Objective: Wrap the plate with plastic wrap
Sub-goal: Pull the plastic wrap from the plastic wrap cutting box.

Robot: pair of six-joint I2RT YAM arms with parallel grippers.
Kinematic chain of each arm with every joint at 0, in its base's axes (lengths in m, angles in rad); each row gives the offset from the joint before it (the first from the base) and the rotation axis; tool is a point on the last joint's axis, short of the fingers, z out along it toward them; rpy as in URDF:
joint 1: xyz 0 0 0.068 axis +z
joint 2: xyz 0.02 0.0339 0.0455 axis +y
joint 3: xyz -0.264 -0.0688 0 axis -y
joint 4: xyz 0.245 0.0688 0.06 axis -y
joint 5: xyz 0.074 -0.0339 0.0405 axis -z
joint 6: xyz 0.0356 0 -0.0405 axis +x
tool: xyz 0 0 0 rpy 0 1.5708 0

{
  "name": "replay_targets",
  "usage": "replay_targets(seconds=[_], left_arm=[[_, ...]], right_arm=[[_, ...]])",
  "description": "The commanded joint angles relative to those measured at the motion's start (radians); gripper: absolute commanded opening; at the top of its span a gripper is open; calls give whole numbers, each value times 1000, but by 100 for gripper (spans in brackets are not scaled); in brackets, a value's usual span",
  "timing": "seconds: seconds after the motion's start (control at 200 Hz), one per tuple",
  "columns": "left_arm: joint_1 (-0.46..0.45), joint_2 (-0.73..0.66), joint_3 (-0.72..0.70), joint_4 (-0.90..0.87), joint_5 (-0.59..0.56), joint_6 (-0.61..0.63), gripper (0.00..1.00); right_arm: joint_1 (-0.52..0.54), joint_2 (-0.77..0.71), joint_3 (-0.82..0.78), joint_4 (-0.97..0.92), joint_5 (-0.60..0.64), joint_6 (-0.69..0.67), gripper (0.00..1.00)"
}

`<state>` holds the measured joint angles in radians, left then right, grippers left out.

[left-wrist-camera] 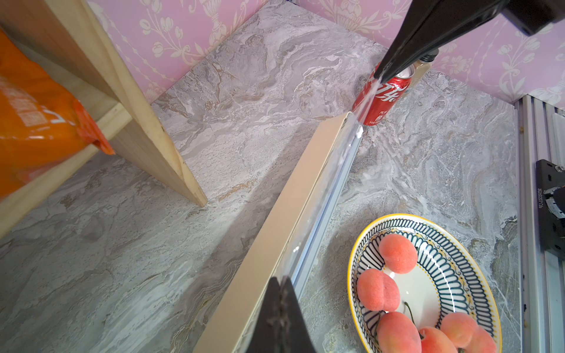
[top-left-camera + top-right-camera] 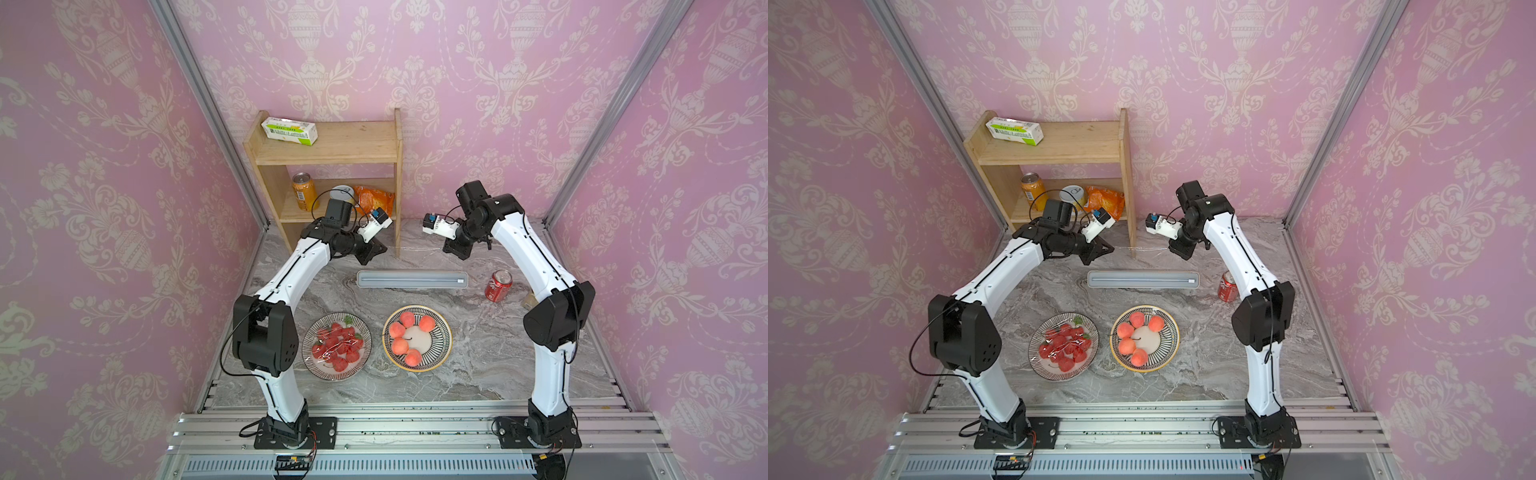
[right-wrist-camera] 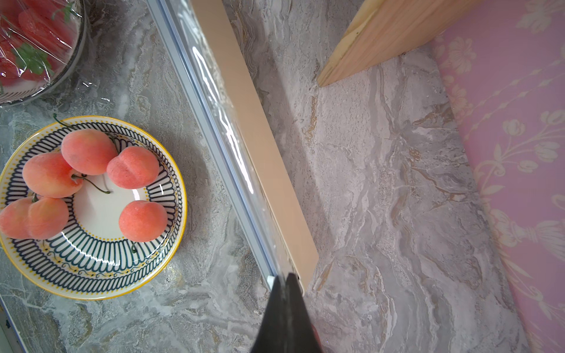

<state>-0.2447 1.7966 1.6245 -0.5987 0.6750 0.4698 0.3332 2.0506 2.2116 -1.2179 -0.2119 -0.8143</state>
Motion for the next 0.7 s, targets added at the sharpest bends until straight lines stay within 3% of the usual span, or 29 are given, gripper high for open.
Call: replay_targets(seconds=[0.0,0.691], left_arm=[[-8,-51,31,21,28,-16,0],[-22,-106,28,69,1,-47,0]], right_arm=[[-8,-66,35,-4,1,6,0],[-10,-133,37,30,57,23,0]])
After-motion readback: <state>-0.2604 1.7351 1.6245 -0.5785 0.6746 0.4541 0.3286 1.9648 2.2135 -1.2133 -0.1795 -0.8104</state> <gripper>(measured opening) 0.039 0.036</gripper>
